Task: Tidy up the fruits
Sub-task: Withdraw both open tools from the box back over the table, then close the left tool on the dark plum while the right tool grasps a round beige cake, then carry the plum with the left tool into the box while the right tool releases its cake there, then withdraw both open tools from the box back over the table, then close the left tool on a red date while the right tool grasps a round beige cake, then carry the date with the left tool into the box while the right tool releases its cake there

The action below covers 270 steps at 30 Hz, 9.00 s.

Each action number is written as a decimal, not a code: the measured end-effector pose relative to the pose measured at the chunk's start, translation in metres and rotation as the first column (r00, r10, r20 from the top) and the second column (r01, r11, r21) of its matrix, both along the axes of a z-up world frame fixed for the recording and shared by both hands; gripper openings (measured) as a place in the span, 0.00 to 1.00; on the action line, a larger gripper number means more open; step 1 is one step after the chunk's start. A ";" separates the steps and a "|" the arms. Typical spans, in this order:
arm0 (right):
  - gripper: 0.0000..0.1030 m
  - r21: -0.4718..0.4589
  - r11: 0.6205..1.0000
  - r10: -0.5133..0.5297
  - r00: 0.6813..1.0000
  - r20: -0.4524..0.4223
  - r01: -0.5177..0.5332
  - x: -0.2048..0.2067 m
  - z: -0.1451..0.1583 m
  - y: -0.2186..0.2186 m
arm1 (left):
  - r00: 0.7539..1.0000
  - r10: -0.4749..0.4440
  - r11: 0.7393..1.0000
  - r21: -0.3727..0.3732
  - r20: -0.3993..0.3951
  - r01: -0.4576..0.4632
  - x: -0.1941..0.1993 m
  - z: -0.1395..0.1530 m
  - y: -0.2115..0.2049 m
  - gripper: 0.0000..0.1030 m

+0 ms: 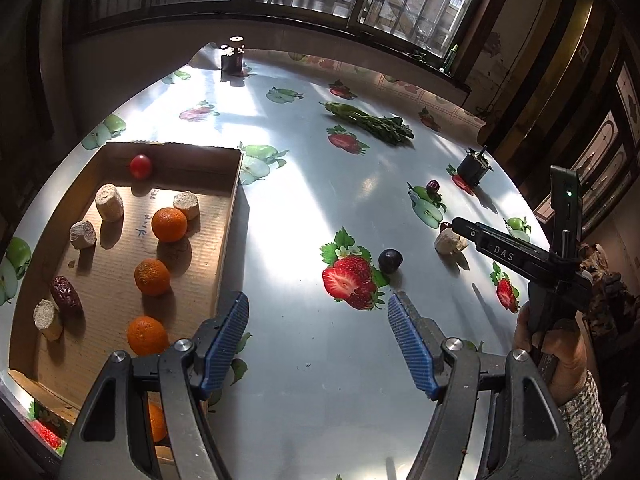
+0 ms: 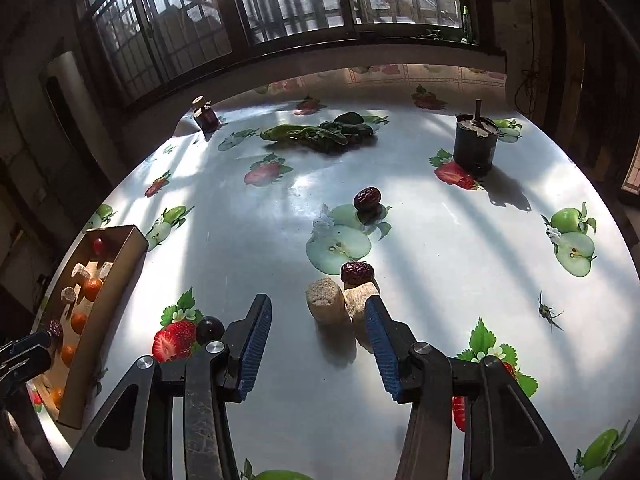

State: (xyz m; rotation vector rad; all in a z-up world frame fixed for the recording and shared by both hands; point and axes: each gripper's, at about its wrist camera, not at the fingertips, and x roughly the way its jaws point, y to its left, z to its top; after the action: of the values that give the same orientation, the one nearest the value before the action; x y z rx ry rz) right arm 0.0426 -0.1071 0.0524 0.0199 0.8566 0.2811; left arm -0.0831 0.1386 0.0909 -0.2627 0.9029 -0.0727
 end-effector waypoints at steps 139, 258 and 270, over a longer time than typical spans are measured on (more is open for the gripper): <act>0.41 0.199 0.896 0.408 0.913 -0.021 -0.397 -0.121 0.018 0.177 | 0.938 0.321 0.889 0.299 0.131 -0.346 -0.076 -0.004 0.124 0.79; 0.29 0.076 0.943 0.326 0.945 0.012 -0.326 -0.060 0.018 0.157 | 0.938 0.345 0.936 -0.070 0.003 -0.344 -0.030 -0.050 0.181 0.26; 0.29 0.142 0.847 0.529 0.836 -0.144 -0.512 -0.046 -0.011 0.309 | 0.933 0.358 0.923 -0.136 -0.038 -0.360 -0.027 -0.069 0.196 0.26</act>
State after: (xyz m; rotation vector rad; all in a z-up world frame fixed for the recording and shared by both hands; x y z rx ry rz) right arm -0.0038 0.2015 0.0413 -0.1016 1.0182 0.8496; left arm -0.1098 0.3344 0.0224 -0.5579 0.8506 0.2069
